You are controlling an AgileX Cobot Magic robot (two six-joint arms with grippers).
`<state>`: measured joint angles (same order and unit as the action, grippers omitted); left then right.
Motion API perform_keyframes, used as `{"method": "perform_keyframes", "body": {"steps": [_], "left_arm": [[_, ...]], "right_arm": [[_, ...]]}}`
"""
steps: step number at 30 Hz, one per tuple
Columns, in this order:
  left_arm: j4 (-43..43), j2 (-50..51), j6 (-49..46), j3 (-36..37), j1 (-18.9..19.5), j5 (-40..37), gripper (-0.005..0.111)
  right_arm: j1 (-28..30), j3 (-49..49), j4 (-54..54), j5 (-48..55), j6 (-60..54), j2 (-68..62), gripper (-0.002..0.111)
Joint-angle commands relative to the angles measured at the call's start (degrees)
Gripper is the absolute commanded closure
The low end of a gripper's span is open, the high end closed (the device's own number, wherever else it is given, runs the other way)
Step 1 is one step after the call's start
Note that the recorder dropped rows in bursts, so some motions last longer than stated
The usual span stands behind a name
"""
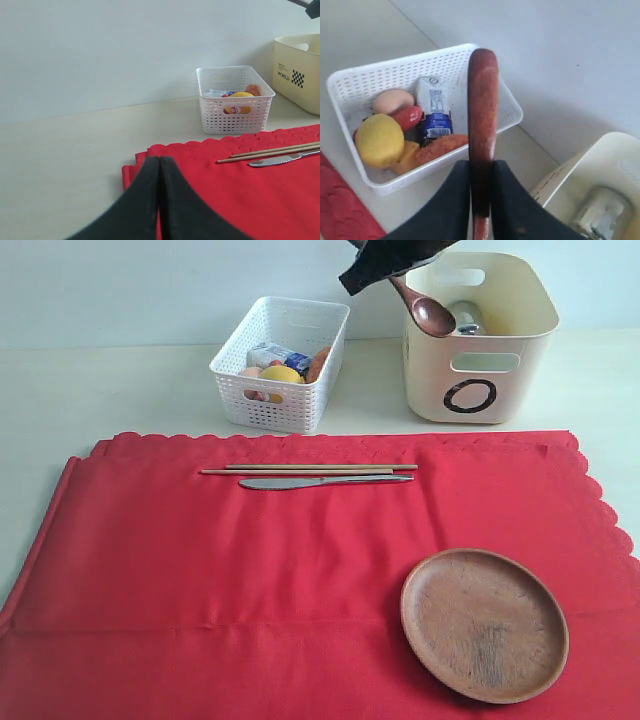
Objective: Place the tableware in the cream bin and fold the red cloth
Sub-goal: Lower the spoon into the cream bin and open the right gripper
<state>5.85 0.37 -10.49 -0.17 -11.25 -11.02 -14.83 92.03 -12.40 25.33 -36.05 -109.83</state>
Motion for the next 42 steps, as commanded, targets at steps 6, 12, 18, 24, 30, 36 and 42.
{"method": "perform_keyframes", "body": {"steps": [6,12,18,24,30,36,42], "left_arm": [[0.03,-0.37,0.20,0.17,-0.33,0.05,0.105],[0.03,-0.37,0.20,0.17,-0.33,0.05,0.105],[0.03,-0.37,0.20,0.17,-0.33,0.05,0.105],[0.03,-0.37,0.20,0.17,-0.33,0.05,0.105],[0.03,-0.37,0.20,0.17,-0.33,0.05,0.105],[0.03,-0.37,0.20,0.17,-0.33,0.05,0.105],[0.03,-0.37,0.20,0.17,-0.33,0.05,0.105]], "right_arm": [[4.37,0.32,0.68,-15.94,9.27,-2.91,0.108],[7.87,0.32,0.41,-19.82,12.77,-7.70,0.108],[9.22,0.32,0.54,-21.00,14.56,-10.04,0.108],[9.33,0.32,0.54,-21.13,14.69,-10.86,0.099],[9.33,0.32,0.54,-21.13,14.69,-10.93,0.080],[9.33,0.32,0.54,-21.02,14.69,-10.93,0.062],[9.33,0.32,0.54,-17.72,14.83,-10.93,0.059]]}}
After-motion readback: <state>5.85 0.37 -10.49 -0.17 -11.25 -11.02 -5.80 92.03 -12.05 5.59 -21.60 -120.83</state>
